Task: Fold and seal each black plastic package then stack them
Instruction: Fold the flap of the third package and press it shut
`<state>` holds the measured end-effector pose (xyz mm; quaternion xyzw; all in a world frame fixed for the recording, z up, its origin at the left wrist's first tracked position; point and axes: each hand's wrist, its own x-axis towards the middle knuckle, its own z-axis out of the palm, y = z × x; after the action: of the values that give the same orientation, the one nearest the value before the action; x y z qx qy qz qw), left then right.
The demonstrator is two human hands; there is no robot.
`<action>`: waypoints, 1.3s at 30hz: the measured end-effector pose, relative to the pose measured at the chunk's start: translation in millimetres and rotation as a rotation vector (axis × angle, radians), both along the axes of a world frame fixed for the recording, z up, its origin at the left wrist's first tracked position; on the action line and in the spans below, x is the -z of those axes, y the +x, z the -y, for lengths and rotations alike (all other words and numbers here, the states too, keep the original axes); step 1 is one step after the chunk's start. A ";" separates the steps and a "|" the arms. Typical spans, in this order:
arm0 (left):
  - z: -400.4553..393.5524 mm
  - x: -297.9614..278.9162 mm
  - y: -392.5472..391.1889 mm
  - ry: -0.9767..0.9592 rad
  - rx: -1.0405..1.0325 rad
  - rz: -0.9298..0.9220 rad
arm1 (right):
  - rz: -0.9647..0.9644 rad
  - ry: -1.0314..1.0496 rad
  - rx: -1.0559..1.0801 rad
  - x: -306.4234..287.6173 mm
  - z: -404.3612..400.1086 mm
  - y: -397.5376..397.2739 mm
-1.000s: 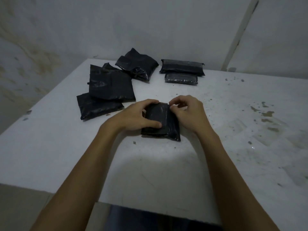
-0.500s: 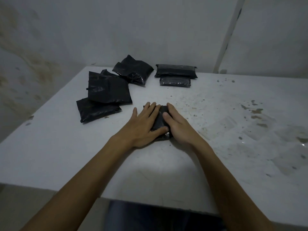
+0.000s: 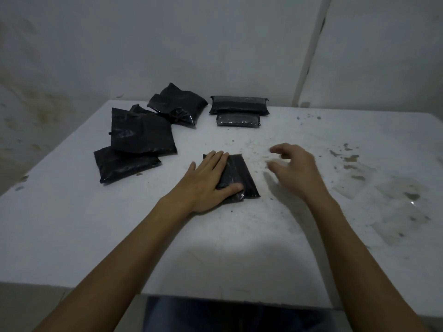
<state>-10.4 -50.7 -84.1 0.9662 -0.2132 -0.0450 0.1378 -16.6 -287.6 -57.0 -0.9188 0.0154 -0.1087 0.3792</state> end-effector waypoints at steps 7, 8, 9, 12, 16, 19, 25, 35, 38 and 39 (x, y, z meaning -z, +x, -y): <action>22.4 1.0 11.8 -0.097 0.014 -0.034 | -0.013 -0.226 0.386 16.8 37.5 -10.5; 23.0 1.3 13.0 -0.114 0.013 -0.040 | 0.008 -0.180 0.391 18.3 38.2 -10.9; 22.6 1.9 13.9 -0.131 0.015 -0.044 | 0.039 -0.141 0.405 19.3 38.1 -11.3; 18.7 0.9 14.0 -0.166 0.022 -0.068 | 0.124 -0.069 0.462 20.5 38.9 -8.8; 16.4 -2.8 13.8 -0.204 0.018 -0.030 | 0.182 0.044 0.386 16.2 40.7 -1.2; 15.5 -1.8 13.9 -0.185 0.027 0.013 | 0.208 0.182 0.248 5.0 36.6 -2.3; 14.0 -1.0 17.6 -0.135 0.028 0.058 | 0.250 0.400 -0.036 -22.8 25.7 -12.4; 14.9 8.0 14.9 -0.142 0.047 0.164 | 0.130 0.605 -0.363 -59.9 5.0 -14.6; 15.3 9.9 15.7 -0.156 0.051 0.162 | 0.114 0.589 -0.371 -62.2 -4.9 -10.9; 15.4 11.0 16.2 -0.161 0.052 0.157 | 0.103 0.586 -0.366 -61.2 -8.9 -8.2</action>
<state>5.9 -66.0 -95.0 0.9467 -0.2512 0.0443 0.1964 -24.8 -278.7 4.2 -0.7518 -0.1384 -0.0759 0.6402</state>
